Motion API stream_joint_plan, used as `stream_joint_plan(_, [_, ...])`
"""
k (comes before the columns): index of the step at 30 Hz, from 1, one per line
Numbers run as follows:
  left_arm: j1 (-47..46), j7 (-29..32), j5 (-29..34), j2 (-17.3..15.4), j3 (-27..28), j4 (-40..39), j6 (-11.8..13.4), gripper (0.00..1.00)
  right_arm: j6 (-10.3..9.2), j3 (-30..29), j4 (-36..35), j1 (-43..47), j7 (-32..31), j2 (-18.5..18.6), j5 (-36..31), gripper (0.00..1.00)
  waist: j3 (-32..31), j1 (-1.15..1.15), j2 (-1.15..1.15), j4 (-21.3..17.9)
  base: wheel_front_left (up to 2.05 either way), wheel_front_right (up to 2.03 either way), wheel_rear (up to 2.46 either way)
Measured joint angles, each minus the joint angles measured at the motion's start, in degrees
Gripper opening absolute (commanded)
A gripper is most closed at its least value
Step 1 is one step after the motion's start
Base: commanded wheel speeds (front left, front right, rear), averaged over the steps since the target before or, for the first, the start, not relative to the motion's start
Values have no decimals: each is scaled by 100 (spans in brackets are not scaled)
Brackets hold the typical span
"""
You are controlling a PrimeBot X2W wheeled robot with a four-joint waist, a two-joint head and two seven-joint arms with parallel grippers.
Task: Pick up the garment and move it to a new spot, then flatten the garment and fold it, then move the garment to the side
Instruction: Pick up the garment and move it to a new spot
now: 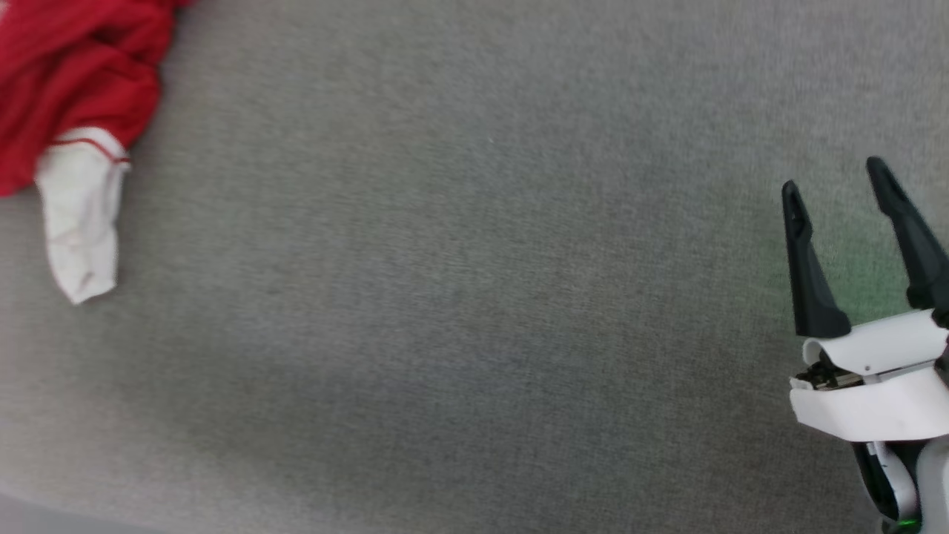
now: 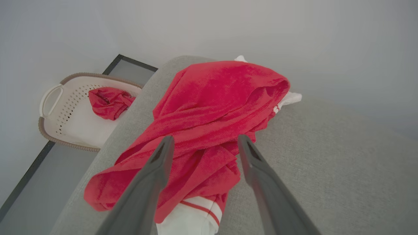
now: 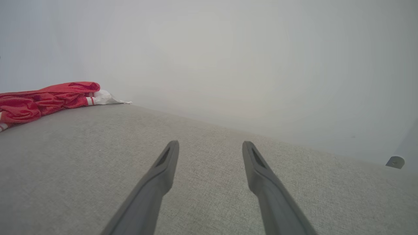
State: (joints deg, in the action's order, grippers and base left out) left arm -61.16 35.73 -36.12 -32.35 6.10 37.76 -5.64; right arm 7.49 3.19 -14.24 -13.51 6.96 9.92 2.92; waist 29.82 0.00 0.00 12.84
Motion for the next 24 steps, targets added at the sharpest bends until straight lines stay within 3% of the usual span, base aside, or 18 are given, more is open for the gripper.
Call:
stream_joint_plan(16, [-995, 200, 92, 63, -332, 2022, 46, 98, 0, -24, -833, -133, -506, 135, -8, 100, 949, 0, 0, -411, 0, 0, 0])
stream_joint_plan(17, [-1022, 118, 99, 62, -346, 2076, 59, 28, 0, -29, -846, -137, -520, 135, -3, 100, 953, 0, 0, -424, 0, 0, 0])
stream_joint_plan(18, [-1046, 9, 124, 67, -357, 2139, 59, 0, 0, -32, -847, -137, -524, 133, 1, 100, 946, 0, 0, -430, 0, 0, 0])
stream_joint_plan(24, [-1138, -436, 183, 133, -477, 2437, -34, 0, 0, -54, -791, -118, -512, 83, 10, 100, 759, 0, 0, -402, 0, 0, 0])
